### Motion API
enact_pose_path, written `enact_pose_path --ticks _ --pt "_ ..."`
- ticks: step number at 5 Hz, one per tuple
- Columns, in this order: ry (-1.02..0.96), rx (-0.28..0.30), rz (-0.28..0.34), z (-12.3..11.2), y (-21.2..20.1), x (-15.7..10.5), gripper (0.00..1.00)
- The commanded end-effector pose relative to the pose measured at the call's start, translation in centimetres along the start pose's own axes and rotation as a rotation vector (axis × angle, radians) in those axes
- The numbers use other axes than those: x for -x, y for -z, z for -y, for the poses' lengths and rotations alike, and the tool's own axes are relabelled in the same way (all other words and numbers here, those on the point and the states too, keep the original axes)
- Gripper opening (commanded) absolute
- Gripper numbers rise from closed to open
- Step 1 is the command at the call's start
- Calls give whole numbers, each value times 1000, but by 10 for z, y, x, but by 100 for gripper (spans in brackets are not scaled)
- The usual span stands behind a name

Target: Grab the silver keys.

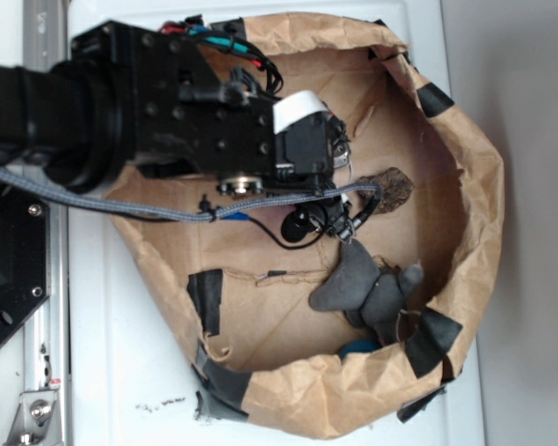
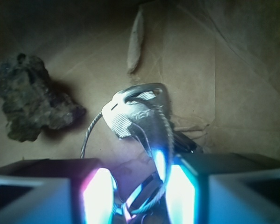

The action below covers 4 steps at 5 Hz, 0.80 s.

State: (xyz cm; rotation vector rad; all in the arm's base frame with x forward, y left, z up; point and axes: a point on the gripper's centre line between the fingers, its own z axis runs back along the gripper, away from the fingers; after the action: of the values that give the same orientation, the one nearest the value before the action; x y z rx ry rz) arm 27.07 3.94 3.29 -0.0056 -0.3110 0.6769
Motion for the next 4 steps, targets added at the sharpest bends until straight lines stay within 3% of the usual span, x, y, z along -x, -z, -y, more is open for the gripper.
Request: enact_pose_path --ticks 1,4 --pt "-21 45 60 -5 -13 -9 0" --pt "-39 20 91 -2 -9 -10 0"
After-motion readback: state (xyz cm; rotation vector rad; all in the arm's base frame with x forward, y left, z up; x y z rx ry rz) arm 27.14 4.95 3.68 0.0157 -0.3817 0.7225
